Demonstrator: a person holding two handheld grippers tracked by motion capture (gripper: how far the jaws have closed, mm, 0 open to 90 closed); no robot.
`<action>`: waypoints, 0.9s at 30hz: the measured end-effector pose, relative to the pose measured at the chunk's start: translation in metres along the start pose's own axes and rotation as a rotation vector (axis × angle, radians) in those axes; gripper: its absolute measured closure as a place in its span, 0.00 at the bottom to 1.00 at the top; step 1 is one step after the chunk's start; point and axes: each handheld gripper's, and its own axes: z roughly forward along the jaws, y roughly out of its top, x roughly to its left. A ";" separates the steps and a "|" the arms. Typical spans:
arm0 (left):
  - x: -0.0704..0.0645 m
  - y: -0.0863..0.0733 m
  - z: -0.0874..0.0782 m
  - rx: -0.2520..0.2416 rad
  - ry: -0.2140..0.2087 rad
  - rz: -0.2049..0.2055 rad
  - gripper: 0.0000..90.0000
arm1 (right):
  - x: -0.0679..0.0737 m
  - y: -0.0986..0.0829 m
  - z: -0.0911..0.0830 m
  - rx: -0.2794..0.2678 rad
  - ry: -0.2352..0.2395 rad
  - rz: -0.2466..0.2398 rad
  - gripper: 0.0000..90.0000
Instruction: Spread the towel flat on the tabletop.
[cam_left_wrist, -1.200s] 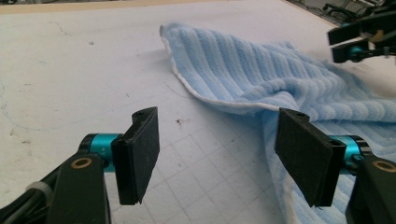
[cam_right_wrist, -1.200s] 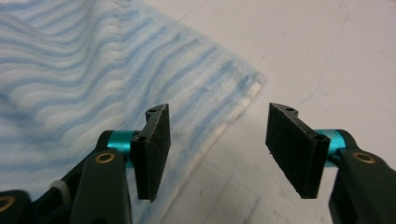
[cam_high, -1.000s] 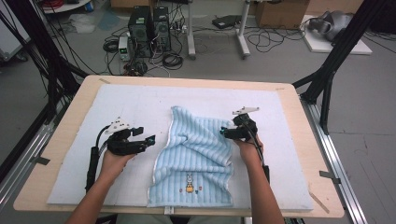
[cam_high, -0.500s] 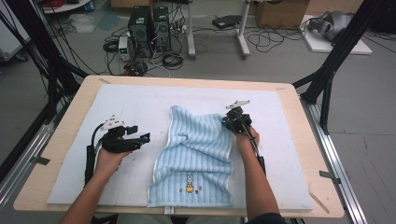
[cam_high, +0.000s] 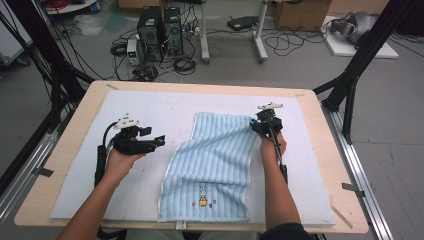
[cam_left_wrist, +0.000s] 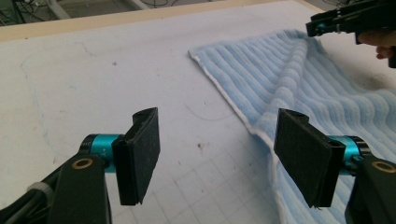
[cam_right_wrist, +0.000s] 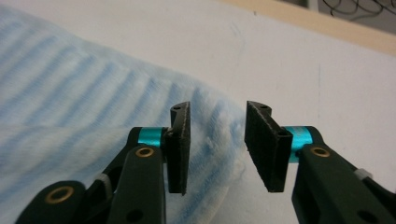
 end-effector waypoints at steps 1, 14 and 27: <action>0.000 0.002 0.004 0.015 0.002 0.010 0.35 | -0.001 0.001 -0.004 -0.016 0.016 0.002 0.63; 0.006 0.044 0.066 0.046 -0.101 -0.028 0.34 | -0.010 -0.014 -0.051 -0.029 0.160 -0.026 0.47; 0.003 0.059 0.133 0.149 -0.096 -0.007 0.35 | -0.013 -0.043 -0.087 -0.058 0.252 -0.049 0.26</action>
